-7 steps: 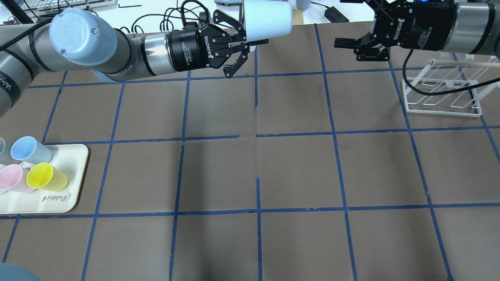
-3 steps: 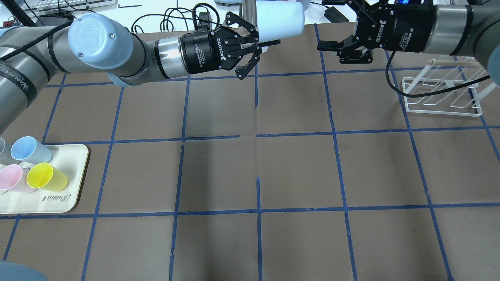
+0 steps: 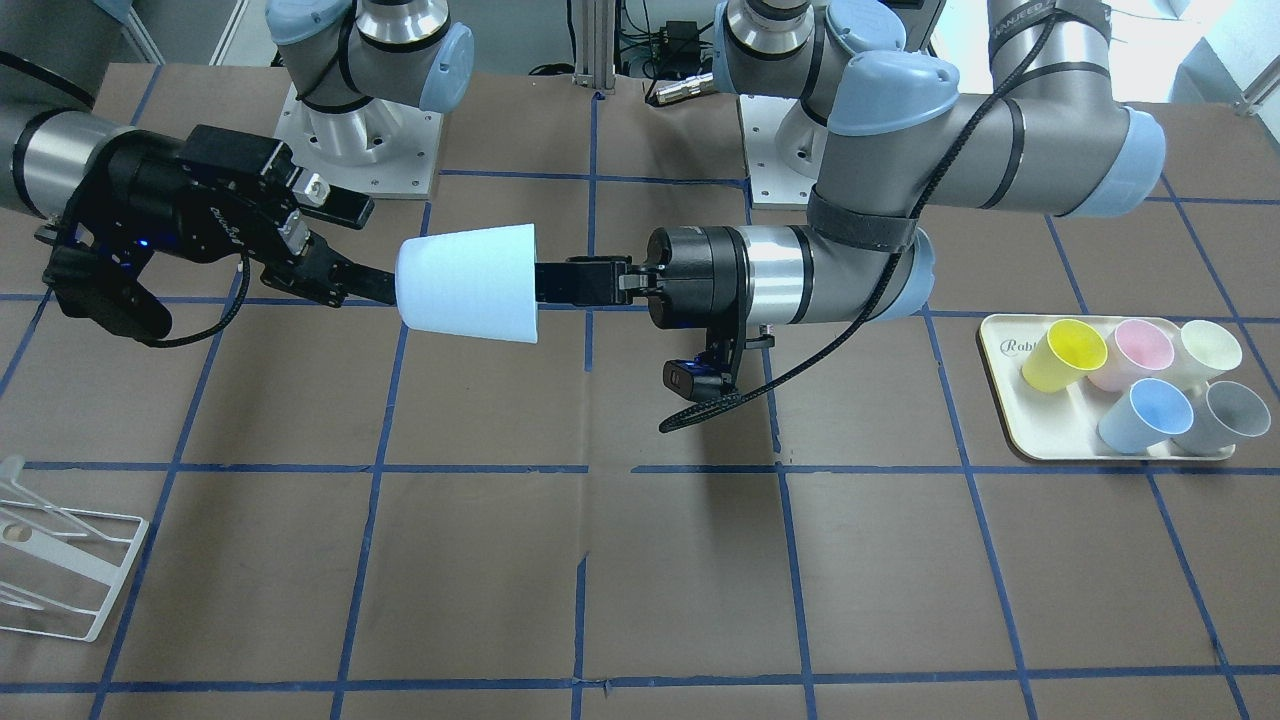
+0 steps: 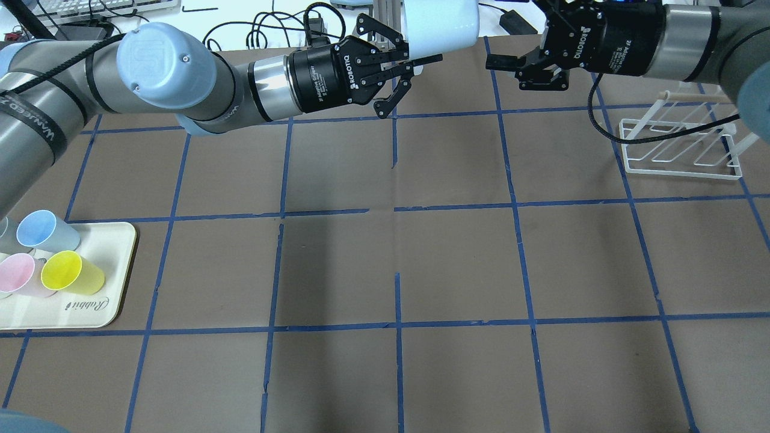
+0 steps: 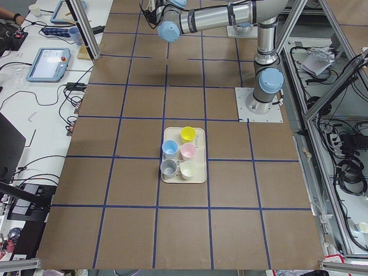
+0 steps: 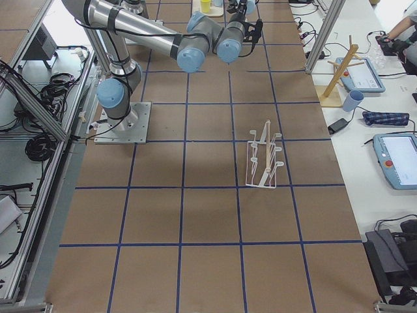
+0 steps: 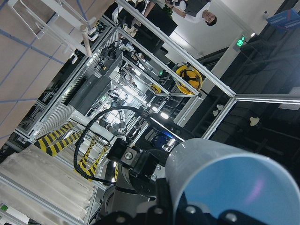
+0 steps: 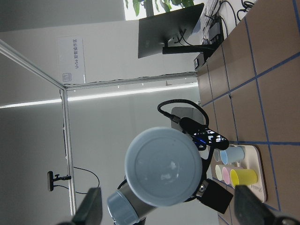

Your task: Transfer IKEA cup to right arm and place on rack

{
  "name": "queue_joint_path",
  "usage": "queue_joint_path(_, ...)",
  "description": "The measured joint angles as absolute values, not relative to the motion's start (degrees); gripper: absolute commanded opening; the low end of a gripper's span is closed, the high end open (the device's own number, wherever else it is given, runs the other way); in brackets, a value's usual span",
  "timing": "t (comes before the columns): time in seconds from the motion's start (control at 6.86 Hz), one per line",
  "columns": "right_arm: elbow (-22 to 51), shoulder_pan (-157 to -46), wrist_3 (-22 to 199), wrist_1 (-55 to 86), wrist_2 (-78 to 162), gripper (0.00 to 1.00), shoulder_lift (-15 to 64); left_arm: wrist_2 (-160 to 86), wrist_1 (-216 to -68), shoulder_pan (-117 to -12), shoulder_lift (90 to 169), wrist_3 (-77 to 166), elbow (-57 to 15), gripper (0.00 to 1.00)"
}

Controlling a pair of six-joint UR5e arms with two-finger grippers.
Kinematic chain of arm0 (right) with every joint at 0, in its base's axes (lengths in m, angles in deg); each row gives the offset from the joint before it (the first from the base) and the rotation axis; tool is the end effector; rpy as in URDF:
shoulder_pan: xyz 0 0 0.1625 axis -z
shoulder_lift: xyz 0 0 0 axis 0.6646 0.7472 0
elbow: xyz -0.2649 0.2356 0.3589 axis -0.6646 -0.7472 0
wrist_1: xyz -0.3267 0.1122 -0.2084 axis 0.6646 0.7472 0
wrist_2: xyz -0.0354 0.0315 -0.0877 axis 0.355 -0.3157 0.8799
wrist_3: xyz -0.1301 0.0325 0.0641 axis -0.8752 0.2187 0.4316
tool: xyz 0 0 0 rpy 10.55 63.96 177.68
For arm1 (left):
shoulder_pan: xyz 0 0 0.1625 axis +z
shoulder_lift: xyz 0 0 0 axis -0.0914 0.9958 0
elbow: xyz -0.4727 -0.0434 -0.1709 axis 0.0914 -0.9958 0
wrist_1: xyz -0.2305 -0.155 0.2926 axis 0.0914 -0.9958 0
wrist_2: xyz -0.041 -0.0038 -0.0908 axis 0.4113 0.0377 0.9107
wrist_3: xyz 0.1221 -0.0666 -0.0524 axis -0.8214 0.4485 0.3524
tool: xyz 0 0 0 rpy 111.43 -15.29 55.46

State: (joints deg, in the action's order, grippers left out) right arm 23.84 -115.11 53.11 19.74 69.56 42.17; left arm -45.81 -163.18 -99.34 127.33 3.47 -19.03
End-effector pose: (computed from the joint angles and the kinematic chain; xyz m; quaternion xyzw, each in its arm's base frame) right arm 0.1341 -0.5372 0.5189 0.1231 0.7205 -0.0610 0.6798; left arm -0.3197 -0.5689 0.4598 0.2609 -0.6193 -0.1973 0.7138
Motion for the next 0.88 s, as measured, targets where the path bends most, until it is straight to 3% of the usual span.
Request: queue_joint_path(0.88,22.4,-117.5,55.9,24.0,68.2,1.0,40.4,-45.6,-163.1,-99.5,128.2,3.5,-18.9,0.0)
